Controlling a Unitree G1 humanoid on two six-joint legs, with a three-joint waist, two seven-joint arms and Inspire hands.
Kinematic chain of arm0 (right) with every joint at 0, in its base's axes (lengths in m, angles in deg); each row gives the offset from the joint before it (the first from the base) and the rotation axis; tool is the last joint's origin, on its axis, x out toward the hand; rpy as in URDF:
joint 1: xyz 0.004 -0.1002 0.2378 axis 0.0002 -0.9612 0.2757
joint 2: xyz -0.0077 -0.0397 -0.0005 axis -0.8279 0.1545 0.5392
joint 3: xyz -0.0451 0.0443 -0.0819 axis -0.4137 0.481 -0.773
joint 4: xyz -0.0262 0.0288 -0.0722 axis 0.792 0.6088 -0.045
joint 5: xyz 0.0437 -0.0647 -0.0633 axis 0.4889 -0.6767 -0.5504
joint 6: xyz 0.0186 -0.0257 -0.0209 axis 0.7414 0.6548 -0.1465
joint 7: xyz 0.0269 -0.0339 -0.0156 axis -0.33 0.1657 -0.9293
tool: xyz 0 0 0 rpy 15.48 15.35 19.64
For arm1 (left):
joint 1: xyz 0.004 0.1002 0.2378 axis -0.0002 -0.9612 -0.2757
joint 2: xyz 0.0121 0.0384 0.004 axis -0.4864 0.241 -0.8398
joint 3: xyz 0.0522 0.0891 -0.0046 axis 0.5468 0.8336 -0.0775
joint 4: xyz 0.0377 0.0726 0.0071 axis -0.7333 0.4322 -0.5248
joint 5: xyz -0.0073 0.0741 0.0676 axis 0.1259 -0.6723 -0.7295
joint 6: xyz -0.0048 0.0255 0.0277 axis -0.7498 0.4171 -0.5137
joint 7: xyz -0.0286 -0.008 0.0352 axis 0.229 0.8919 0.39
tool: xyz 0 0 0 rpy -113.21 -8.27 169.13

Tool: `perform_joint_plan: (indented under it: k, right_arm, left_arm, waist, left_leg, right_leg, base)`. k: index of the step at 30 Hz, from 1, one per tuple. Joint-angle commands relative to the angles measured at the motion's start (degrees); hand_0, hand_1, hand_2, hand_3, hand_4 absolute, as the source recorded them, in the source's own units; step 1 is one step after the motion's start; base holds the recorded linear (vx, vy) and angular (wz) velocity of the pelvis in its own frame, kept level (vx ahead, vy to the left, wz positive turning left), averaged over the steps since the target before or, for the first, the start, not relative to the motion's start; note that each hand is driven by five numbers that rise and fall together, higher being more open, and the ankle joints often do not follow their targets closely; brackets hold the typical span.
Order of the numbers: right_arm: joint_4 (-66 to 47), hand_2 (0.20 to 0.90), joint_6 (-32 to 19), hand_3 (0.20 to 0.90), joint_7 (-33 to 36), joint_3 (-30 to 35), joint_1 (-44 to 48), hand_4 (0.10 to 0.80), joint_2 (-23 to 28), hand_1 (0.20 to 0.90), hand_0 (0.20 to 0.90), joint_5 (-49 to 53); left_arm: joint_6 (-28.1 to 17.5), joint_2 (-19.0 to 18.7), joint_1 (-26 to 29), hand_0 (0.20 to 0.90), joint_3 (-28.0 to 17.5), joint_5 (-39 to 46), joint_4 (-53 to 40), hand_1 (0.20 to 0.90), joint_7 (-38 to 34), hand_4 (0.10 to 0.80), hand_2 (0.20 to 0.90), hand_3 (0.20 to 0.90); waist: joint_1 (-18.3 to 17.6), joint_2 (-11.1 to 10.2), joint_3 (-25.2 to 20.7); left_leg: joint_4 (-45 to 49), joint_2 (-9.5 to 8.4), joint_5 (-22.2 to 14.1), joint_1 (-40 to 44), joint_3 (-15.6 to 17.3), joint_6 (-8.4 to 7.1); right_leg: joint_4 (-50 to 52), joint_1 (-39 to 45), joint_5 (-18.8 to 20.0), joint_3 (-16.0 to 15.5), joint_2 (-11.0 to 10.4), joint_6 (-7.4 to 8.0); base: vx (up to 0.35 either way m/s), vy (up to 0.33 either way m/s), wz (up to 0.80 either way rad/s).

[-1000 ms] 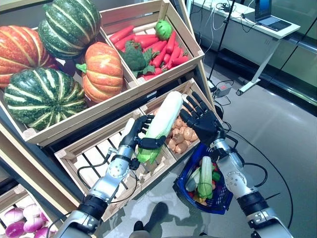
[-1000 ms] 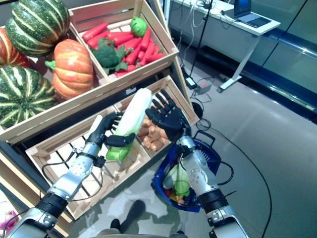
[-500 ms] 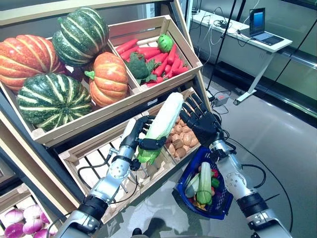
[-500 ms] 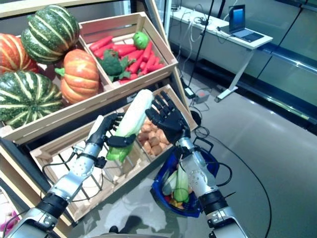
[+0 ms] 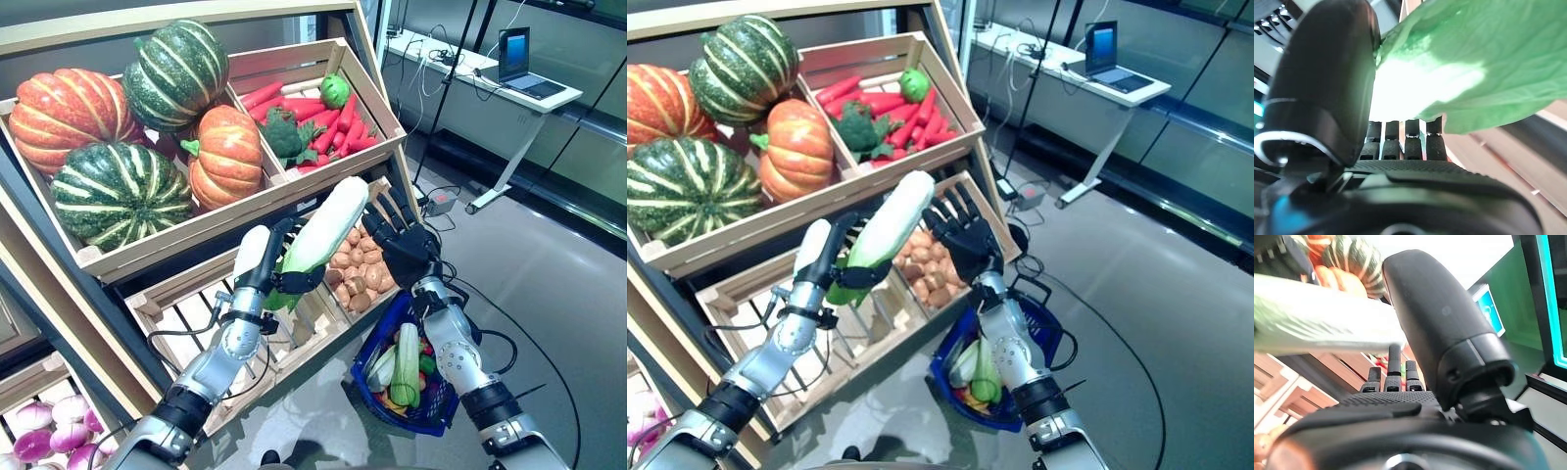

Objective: Put vegetables into the basket

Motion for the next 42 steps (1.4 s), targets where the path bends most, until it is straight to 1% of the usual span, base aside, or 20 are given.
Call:
perform_joint_plan:
  k: [1, 7, 13, 18, 24, 26, 30, 31, 42]
  right_arm:
    - [-3.71, 0.9, -3.34, 0.9, 2.93, 0.23, 3.22, 0.8, -2.19, 0.9, 0.9, 2.77]
    - [-4.45, 0.9, -5.94, 0.9, 9.1, -0.6, 3.26, 0.8, -3.39, 0.9, 0.9, 0.81]
    - [-6.08, 0.9, -5.77, 0.9, 11.81, -2.16, 3.98, 0.8, -4.06, 0.9, 0.9, -3.17]
    - [-6.89, 0.9, -5.43, 0.9, 10.88, -2.72, 4.23, 0.8, -3.76, 0.9, 0.9, -2.26]
    - [-8.45, 0.9, -6.31, 0.9, 6.15, -2.86, 4.83, 0.8, -3.68, 0.9, 0.9, 0.41]
    - [-9.7, 0.9, -6.99, 0.9, 2.88, -2.5, 5.04, 0.8, -3.75, 0.9, 0.9, 1.93]
    - [-12.3, 0.9, -7.11, 0.9, -1.42, -2.14, 5.23, 0.8, -3.46, 0.9, 0.9, 4.62]
    - [-12.99, 0.9, -6.51, 0.9, -3.32, -1.99, 5.19, 0.8, -3.15, 0.9, 0.9, 5.65]
    - [-15.14, 0.9, -1.48, 0.9, -13.48, -0.76, 5.15, 0.8, -1.46, 0.9, 0.9, 10.95]
  left_arm:
    - [-13.85, 1.62, 7.9, 0.3, 1.11, -5.2, -10.3, 0.3, -9.81, 0.4, 0.3, 0.3]
    - [-12.35, 2.5, 8.15, 0.3, 1.96, -6.59, -9.69, 0.3, -13.89, 0.4, 0.3, 0.3]
    - [-11.66, 3.29, 8.33, 0.3, 2.83, -7.79, -9.29, 0.3, -15.5, 0.4, 0.3, 0.3]
    - [-11.25, 3.2, 8.45, 0.3, 3.24, -7.26, -9.51, 0.3, -14.76, 0.4, 0.3, 0.3]
    - [-11.73, 3.29, 8.37, 0.3, 3.76, -5.95, -8.97, 0.3, -13.14, 0.4, 0.3, 0.3]
    - [-11.87, 3.29, 7.98, 0.3, 3.66, -4.87, -8.85, 0.3, -12.17, 0.4, 0.3, 0.3]
    - [-12.27, 3.15, 7.23, 0.3, 3.24, -3.57, -8.37, 0.3, -11.06, 0.4, 0.3, 0.3]
    - [-12.68, 3.0, 6.87, 0.3, 3.01, -3.57, -8.13, 0.3, -10.8, 0.4, 0.3, 0.3]
    - [-12.9, 2.11, 6.43, 0.3, 2.28, -2.04, -6.2, 0.3, -7.55, 0.4, 0.3, 0.3]
  waist:
    - [0.6, 1.72, -3.76]
    - [0.14, 1.57, -3.77]
    - [0.02, 1.57, -3.51]
    - [0.01, 1.55, -3.45]
    - [0.2, 1.54, -3.54]
    - [0.36, 1.54, -3.61]
    - [0.56, 1.47, -3.82]
    - [0.63, 1.46, -3.93]
    - [0.62, 1.19, -4.33]
  left_leg:
    - [0.04, 1.01, -5.06, 0.68, -1.56, 0.86]
    - [0.04, 0.93, -5.13, 0.88, -1.35, 0.95]
    - [0.04, 0.86, -5.08, 0.92, -1.26, 0.97]
    - [0.04, 0.9, -5.08, 0.96, -1.16, 0.92]
    - [0.04, 0.96, -5.06, 0.95, -1.25, 0.85]
    - [0.04, 0.98, -5.06, 0.97, -1.37, 0.8]
    - [0.04, 1.02, -5.09, 0.93, -1.44, 0.79]
    - [0.04, 1.02, -5.1, 0.9, -1.48, 0.8]
    - [0.04, 1.2, -4.98, 0.59, -1.51, 0.8]
  right_leg:
    - [-0.28, -2.46, 3.12, 1.12, -0.39, -3.05]
    - [-0.28, -2.55, 3.22, 1.95, -0.36, -3.14]
    - [-0.28, -2.62, 3.3, 2.57, -0.38, -3.19]
    - [-0.28, -2.6, 3.28, 2.62, -0.44, -3.15]
    - [-0.28, -2.52, 3.29, 2.47, -0.49, -3.05]
    - [-0.28, -2.44, 3.28, 2.33, -0.53, -3.01]
    - [-0.28, -2.41, 3.24, 2.26, -0.56, -2.96]
    - [-0.28, -2.42, 3.2, 2.21, -0.58, -2.97]
    - [-0.25, -2.72, 3.23, 2.25, -0.52, -2.93]
  base:
    - [0.0, 0.0, 0.0]
    - [0.0, 0.0, 0.0]
    - [0.0, 0.0, 0.0]
    - [0.0, 0.0, 0.0]
    - [0.0, 0.0, 0.0]
    - [0.0, 0.0, 0.0]
    - [0.0, 0.0, 0.0]
    - [0.0, 0.0, 0.0]
    - [0.0, 0.0, 0.0]
